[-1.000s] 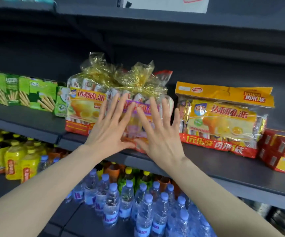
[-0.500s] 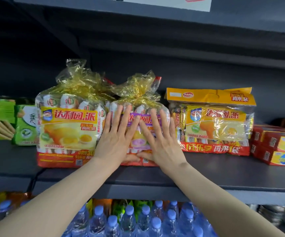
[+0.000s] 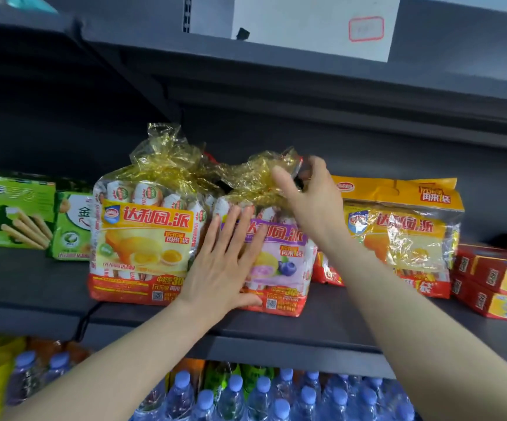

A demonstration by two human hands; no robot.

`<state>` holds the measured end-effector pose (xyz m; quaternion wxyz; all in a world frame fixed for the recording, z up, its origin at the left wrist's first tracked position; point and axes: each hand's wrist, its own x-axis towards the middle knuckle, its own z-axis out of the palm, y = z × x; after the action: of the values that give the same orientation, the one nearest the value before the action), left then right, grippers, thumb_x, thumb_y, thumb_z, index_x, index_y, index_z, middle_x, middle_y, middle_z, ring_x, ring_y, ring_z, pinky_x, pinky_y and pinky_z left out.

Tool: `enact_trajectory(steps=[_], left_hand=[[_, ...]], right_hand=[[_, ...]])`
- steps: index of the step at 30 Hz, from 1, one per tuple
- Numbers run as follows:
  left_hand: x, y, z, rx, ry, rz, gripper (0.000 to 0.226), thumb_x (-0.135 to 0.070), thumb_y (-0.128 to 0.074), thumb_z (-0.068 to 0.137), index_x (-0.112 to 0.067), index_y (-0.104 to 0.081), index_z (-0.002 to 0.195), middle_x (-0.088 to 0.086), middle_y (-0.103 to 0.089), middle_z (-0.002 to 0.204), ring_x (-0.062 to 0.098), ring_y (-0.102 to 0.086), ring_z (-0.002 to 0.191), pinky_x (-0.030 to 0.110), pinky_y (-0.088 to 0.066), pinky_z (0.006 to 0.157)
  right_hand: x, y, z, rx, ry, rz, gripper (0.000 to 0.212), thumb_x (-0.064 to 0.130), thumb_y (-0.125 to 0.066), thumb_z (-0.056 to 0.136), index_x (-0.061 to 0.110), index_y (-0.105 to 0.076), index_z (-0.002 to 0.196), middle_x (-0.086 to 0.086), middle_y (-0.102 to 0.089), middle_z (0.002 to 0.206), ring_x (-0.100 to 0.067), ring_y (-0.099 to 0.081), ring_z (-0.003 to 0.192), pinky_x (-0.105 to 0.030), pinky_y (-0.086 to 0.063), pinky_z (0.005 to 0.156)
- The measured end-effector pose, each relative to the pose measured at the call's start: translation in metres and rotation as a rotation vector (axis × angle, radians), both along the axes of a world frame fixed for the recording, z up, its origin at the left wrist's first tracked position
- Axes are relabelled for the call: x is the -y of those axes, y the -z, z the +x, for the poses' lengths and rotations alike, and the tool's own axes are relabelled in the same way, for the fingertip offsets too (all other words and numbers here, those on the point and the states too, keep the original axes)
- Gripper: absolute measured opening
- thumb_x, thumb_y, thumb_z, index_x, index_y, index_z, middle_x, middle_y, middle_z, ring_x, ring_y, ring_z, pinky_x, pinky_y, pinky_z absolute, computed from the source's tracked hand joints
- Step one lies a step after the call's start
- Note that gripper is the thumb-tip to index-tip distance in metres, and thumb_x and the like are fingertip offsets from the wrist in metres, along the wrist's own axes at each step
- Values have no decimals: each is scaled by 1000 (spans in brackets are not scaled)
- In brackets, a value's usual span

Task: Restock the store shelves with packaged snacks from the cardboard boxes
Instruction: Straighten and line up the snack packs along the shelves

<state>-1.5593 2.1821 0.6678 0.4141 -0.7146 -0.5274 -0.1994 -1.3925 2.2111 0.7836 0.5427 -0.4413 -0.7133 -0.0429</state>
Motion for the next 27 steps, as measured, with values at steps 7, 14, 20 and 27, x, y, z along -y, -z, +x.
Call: enact_trajectory(steps=[7, 14, 20, 27], left_hand=[[10, -3, 5, -13, -45, -62, 136, -84, -58, 68, -8, 11, 157, 26, 21, 160, 44, 15, 149, 57, -10, 121], [25, -19, 7, 115, 57, -40, 94, -73, -47, 85, -10, -31, 152, 22, -19, 161, 40, -19, 148, 52, -33, 116], [31, -80, 14, 621, 295, 159, 44, -42, -56, 95, -14, -48, 129, -4, -49, 110, 8, -50, 87, 21, -41, 74], [10, -101, 14, 1054, 146, 69, 53, -58, -46, 98, -15, -59, 126, -8, -58, 85, 17, -57, 87, 34, -42, 78]], right_hand=[[-10, 7, -13, -355, 22, -88, 27, 36, -58, 100, 9, -61, 105, 5, -60, 72, -8, -56, 61, -33, -45, 62], [-9, 15, -13, -231, 4, 55, 29, 42, -48, 102, 16, -60, 106, 0, -64, 78, -25, -64, 74, -47, -55, 66], [-3, 6, -13, -153, -78, 209, 31, 25, -57, 100, 23, -49, 130, 1, -64, 105, -18, -62, 90, -41, -54, 74], [-1, 2, -10, -29, -14, 377, 13, 24, -59, 99, 16, -62, 109, 1, -64, 102, -16, -58, 94, -34, -51, 75]])
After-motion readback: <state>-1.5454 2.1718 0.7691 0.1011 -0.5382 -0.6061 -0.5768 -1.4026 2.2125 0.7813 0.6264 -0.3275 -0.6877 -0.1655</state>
